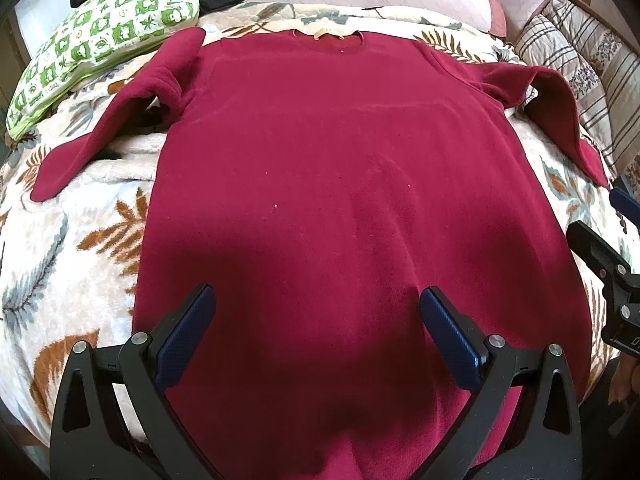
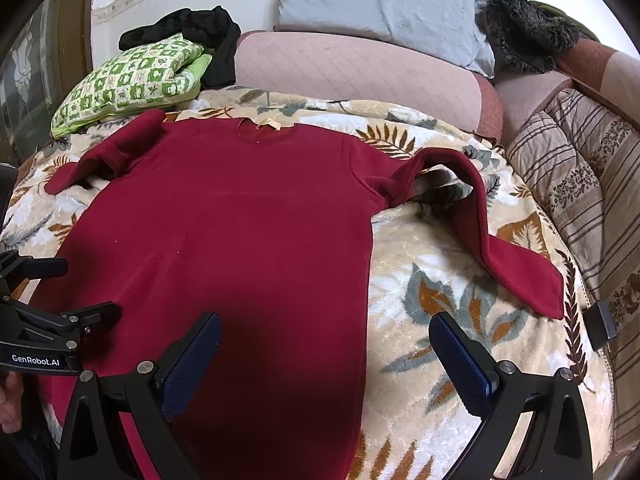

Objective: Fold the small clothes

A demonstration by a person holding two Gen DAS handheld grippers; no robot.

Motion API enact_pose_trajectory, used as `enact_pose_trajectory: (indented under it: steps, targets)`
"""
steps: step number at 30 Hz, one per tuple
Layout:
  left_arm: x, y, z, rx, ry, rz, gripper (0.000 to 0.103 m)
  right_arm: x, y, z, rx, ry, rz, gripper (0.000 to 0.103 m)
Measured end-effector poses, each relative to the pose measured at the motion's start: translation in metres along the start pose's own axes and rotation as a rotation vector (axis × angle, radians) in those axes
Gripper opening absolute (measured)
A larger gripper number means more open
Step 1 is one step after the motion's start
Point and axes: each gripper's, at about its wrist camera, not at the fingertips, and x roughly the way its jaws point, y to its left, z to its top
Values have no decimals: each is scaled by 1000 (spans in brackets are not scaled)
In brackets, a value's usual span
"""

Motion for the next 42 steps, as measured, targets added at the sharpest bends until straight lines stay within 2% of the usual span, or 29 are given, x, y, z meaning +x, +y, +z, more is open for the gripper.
enact_pose_trajectory:
  steps: [8, 10, 15, 18, 20, 22, 25, 28, 31, 33, 36, 39, 42]
  targets:
    - [-2, 1, 1, 3, 6, 0, 103, 1, 0, -1, -4, 1, -2, 103]
    - [-7, 1, 3, 3, -14, -11, 103, 1, 0, -1, -3, 1, -2, 103]
    - [-32, 18, 17, -46, -117, -40, 103, 1, -1, 0, 3, 3, -2, 103]
    - [-59, 60, 36, -146, -244, -32, 103, 4, -1, 0, 11, 13, 2, 103]
    - [-72, 105, 49, -231, -319, -48, 103, 7, -1, 1, 8, 17, 6, 103]
    - [-73, 156, 59, -329, -349, -112, 103, 8, 1, 1, -4, 16, 8, 103]
    - [-61, 243, 59, -554, -312, -201, 102, 6, 4, 1, -20, 8, 6, 102]
    - [-47, 318, 39, -784, -325, -304, 102, 6, 4, 2, -20, 2, 8, 102]
    - [-19, 367, 14, -997, -335, -395, 102, 9, 5, 3, -21, 9, 8, 102]
    - [3, 377, 8, -1060, -304, -457, 102, 11, 8, 3, -33, 12, 7, 102]
    - [24, 380, 11, -1087, -287, -522, 102, 15, 13, 3, -63, 20, -1, 102]
    - [28, 377, 22, -1055, -324, -526, 102, 16, 16, 1, -81, 28, -3, 103]
    - [37, 373, 36, -1004, -337, -594, 102, 18, 17, 1, -86, 34, -3, 102]
